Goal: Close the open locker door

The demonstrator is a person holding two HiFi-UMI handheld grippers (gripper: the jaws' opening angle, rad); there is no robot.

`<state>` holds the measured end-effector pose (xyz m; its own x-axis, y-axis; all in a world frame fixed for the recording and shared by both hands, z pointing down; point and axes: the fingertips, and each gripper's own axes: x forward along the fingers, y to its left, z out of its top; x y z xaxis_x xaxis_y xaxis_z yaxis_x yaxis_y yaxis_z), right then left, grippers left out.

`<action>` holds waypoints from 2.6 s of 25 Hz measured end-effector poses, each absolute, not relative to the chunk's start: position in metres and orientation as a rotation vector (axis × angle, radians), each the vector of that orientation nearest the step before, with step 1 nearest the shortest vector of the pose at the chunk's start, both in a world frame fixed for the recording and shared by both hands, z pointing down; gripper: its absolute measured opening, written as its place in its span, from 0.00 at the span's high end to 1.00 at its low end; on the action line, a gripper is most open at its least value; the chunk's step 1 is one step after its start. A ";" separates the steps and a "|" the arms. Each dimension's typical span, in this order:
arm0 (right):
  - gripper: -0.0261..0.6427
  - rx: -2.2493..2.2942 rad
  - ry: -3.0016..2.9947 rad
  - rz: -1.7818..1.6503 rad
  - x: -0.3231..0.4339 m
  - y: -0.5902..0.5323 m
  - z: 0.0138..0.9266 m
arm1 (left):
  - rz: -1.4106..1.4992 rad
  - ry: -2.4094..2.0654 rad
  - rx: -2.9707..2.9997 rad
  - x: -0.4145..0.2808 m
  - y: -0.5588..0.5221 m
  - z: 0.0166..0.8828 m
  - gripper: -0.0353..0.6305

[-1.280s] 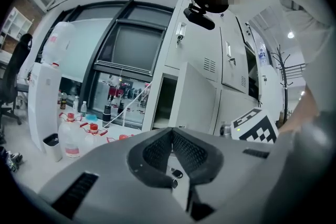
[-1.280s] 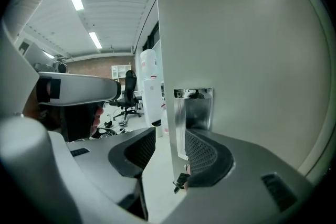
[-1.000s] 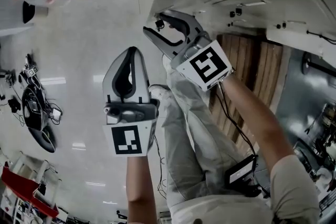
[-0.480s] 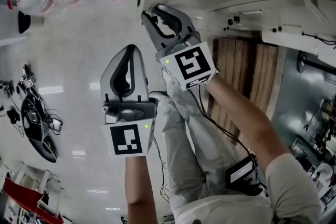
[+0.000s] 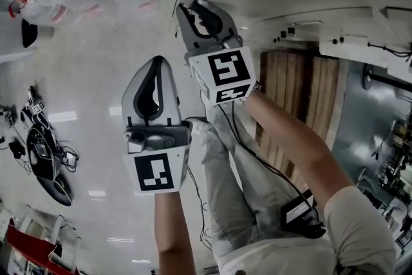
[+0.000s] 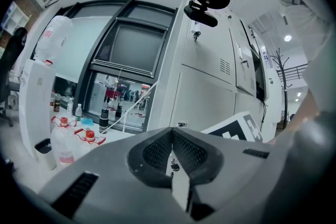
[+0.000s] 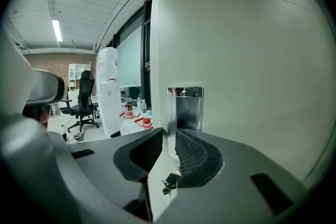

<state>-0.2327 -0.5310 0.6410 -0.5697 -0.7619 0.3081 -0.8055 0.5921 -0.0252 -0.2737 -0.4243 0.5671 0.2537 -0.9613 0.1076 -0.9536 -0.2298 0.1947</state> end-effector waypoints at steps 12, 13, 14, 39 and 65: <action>0.83 1.407 -2.493 0.250 -0.235 -0.546 0.640 | -0.067 -1.795 2.289 -0.278 -0.426 0.570 0.94; 0.83 1.417 -2.488 0.249 -0.234 -0.547 0.640 | -0.065 -1.794 2.289 -0.278 -0.426 0.571 0.94; 0.83 1.428 -2.483 0.252 -0.234 -0.547 0.640 | -0.062 -1.793 2.288 -0.277 -0.426 0.572 0.94; 0.90 1.278 -2.504 0.264 -0.232 -0.493 0.641 | 0.017 -1.834 2.203 -0.269 -0.380 0.588 0.94; 0.92 0.448 -2.892 0.278 -0.143 -0.326 0.415 | -0.141 -2.146 1.975 -0.309 -0.241 0.435 0.94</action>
<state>-0.1432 -0.3259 0.4155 -0.9337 -0.2780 0.2256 -0.3158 0.9363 -0.1535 -0.3094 -0.2414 0.4353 -0.0715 -0.9926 0.0976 -0.9714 0.0915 0.2190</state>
